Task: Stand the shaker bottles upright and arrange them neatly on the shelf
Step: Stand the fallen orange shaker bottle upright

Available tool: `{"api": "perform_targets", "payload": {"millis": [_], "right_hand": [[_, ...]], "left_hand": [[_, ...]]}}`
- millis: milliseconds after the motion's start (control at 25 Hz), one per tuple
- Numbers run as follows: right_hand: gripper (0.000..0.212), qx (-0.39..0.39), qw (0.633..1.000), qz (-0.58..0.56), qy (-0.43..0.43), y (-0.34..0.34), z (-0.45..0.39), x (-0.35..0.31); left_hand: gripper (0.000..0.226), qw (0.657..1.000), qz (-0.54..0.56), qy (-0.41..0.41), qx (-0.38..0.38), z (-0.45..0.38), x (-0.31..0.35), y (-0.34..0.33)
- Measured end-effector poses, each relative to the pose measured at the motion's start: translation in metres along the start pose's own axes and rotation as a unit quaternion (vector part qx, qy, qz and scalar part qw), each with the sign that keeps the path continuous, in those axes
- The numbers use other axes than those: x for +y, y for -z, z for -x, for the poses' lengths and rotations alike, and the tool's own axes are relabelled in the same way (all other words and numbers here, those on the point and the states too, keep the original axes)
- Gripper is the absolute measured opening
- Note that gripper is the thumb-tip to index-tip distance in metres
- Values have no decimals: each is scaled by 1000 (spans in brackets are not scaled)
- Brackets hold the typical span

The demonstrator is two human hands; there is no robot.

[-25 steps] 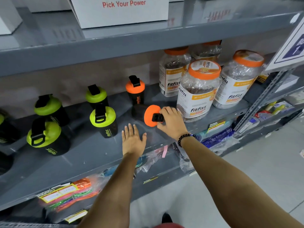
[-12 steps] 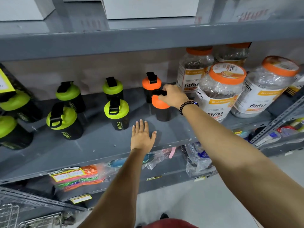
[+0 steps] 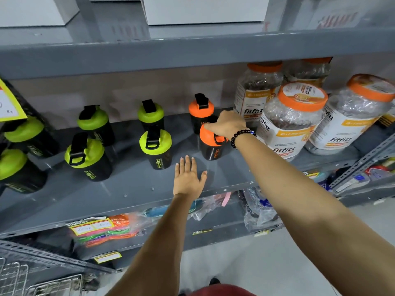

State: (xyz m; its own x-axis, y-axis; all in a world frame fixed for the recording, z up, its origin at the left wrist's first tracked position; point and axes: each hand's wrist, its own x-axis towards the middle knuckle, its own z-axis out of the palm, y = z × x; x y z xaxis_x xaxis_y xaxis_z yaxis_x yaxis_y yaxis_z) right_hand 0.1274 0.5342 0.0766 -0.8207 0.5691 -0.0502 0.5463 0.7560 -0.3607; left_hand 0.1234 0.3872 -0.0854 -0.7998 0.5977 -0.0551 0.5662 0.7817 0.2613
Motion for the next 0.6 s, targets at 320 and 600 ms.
{"api": "perform_targets", "payload": {"millis": [320,600], "right_hand": [[40,-3,1000,4,-19,1,-2,-1],[71,1,995,-86,-53,-12,-10,7]], "left_hand": [[60,995,65,3,71,-1,20,34],[52,934,116,85,328,-40,-10,165]]}}
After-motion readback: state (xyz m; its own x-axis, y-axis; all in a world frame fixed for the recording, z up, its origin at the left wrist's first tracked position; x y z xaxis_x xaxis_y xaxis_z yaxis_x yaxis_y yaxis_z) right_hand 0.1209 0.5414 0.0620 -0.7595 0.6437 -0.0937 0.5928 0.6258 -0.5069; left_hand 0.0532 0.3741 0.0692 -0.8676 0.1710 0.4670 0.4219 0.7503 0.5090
